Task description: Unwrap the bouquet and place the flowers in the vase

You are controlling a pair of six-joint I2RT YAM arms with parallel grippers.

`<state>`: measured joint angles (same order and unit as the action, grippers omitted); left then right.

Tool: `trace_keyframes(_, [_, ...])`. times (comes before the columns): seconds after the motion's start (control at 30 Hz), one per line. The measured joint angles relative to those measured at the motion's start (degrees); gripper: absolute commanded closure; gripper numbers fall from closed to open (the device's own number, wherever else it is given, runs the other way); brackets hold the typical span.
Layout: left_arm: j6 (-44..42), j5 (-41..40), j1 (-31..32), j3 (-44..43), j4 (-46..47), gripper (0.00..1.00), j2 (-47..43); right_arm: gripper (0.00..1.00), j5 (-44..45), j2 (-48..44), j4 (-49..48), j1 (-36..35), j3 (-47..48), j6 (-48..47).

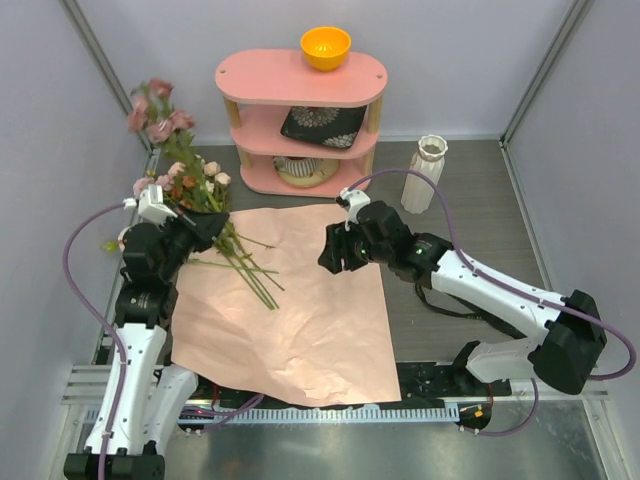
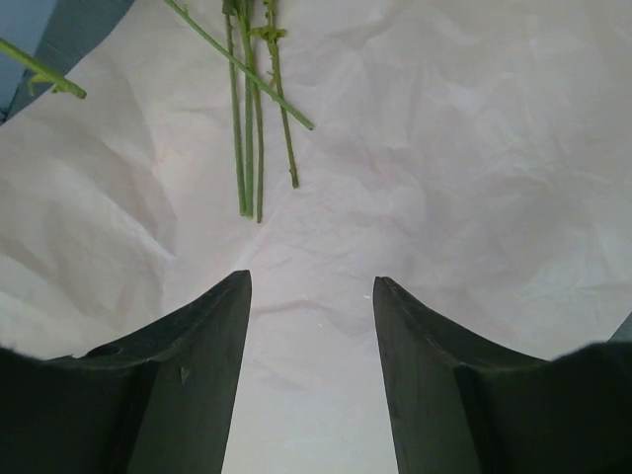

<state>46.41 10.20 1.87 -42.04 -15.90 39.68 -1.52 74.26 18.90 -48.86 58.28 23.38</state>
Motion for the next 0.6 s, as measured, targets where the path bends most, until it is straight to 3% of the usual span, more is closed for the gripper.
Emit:
trace_keyframes(0.1, [-0.57,15.56,1.16,-0.31,11.74,1.0,2.32,0.3,-7.06,-0.28,-0.2,3.5,2.03,-1.46])
trace_keyframes(0.2, [-2.36,24.74,6.47,-1.99,17.7,1.0,6.54,0.21,-13.4,-2.67,-1.33,6.25,2.82,-3.65])
trace_keyframes(0.43, [-7.04,29.2,24.76,-2.8,21.77,1.0,11.76,0.19,-19.89,-12.92,-7.8,6.45,2.86,-5.01])
trace_keyframes(0.6, [-8.26,29.46,31.65,-2.86,24.41,1.0,15.26,0.19,-15.32,-17.05,-11.74,6.78,2.82,-4.0])
